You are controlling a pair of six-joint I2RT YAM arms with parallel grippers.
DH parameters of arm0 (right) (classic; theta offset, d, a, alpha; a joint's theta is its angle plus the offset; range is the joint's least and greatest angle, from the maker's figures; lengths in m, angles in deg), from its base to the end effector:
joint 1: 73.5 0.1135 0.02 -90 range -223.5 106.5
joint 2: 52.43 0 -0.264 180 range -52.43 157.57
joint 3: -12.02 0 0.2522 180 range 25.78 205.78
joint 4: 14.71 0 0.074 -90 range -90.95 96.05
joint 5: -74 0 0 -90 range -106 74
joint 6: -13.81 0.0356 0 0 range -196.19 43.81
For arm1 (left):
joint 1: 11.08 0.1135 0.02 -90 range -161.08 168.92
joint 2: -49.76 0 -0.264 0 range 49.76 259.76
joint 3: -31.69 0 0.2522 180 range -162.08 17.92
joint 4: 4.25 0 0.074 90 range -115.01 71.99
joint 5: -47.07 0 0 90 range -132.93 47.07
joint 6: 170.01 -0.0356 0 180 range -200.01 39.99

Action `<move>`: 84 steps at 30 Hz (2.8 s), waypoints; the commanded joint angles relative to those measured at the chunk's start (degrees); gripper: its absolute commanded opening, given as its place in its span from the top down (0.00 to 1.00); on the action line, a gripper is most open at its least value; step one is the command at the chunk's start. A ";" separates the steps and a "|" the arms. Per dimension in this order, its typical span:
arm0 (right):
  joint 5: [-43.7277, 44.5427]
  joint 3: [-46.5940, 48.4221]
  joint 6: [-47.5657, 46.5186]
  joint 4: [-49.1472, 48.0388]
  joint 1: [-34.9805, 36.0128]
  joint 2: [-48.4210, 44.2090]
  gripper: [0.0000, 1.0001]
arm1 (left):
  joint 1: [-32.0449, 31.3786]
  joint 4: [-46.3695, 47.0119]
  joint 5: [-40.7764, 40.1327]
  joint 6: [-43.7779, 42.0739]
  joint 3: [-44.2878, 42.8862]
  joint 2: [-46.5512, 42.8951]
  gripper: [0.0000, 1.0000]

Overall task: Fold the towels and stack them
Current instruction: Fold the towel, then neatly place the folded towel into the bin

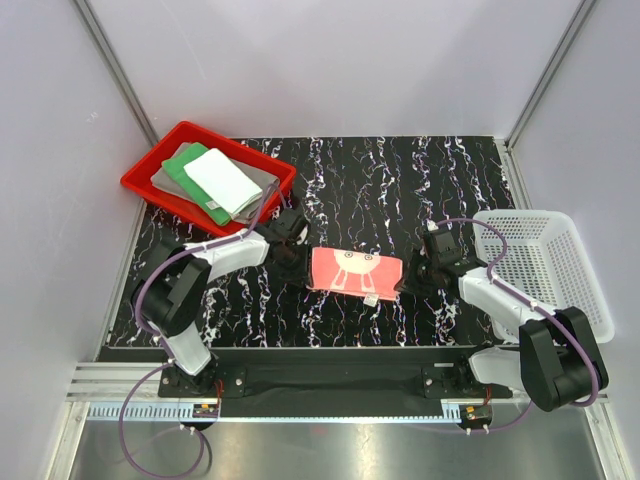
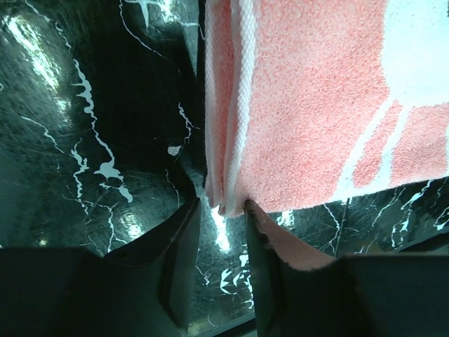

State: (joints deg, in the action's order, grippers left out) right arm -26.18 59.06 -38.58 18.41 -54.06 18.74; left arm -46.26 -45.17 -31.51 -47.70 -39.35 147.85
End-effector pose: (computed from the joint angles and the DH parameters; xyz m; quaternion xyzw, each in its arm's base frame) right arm 0.2091 0.0805 0.1686 0.1262 0.9476 0.2089 0.2061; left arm 0.2596 -0.1916 0.1592 0.0435 0.9759 -0.1868 0.1038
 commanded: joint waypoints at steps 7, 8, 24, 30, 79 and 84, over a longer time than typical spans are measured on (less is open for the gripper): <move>-0.46 -0.93 0.01 -1.42 0.33 -2.45 1.00 | 0.20 3.87 2.91 2.58 1.11 -2.37 0.72; -0.46 -1.02 -0.07 -1.51 0.33 -2.36 1.00 | 0.29 3.95 3.08 2.66 1.11 -2.20 0.75; -3.45 3.90 -2.01 4.55 0.33 -5.96 1.00 | 0.37 -12.47 -4.12 -1.55 -12.51 -1.67 1.00; -5.38 -1.80 -0.43 0.61 0.33 -6.93 1.00 | 0.73 -11.43 -5.96 -2.70 -10.76 -0.35 1.00; -13.82 -13.50 7.84 -20.68 1.83 -2.00 0.83 | 4.33 -9.84 -5.89 -5.50 -10.83 6.77 0.94; -16.45 -11.92 6.08 -17.77 1.83 -5.43 0.80 | 5.03 -10.55 -2.64 -7.70 -13.73 3.79 0.73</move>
State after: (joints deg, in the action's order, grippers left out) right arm -42.59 45.86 -30.58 -1.26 -52.59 15.25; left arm -42.13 -55.75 -35.38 -53.23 -49.62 153.92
